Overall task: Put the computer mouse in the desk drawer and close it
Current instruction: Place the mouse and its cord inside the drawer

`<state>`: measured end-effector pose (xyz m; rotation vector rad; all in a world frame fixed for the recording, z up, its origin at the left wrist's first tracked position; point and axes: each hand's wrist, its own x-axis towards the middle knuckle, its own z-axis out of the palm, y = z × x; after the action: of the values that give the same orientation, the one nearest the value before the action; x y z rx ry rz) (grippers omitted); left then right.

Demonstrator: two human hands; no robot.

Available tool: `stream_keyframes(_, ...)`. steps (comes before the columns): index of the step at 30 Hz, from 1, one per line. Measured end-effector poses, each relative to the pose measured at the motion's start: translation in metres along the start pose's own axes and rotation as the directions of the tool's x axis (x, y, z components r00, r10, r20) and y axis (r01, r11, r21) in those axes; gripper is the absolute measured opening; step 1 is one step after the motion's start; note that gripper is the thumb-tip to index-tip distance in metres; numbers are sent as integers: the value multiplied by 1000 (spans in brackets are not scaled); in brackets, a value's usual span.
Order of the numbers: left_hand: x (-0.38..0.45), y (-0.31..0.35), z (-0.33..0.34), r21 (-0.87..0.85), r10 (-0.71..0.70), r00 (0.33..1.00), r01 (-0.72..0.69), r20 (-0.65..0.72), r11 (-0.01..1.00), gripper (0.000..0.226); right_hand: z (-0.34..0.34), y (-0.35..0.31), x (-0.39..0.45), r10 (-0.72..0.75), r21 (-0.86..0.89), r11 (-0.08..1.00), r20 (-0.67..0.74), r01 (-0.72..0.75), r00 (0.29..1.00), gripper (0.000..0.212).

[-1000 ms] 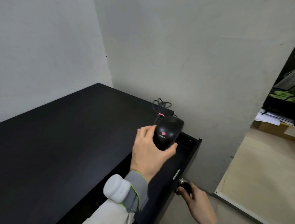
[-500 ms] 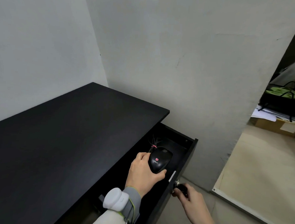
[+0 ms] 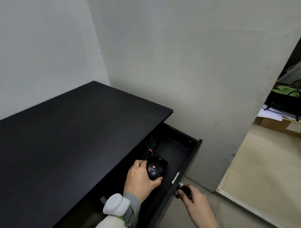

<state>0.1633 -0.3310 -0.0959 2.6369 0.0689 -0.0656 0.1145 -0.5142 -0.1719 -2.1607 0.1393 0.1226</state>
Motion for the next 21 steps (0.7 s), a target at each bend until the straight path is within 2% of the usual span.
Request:
stream_keyframes(6,0,-3,5,49,5,1000,-6,11,999,80,3,4,0,0,-1,1000,5,0,1000,11)
stream_keyframes(15,-1,-1,11,255,27,999,-37,43,966,77,3,3,1,-3,2,1000,-1,3,1000,11)
stream_keyframes(21,-1,2,14,294,27,998,-43,59,955,78,3,2,0,-8,13,1000,-11,8,1000,12)
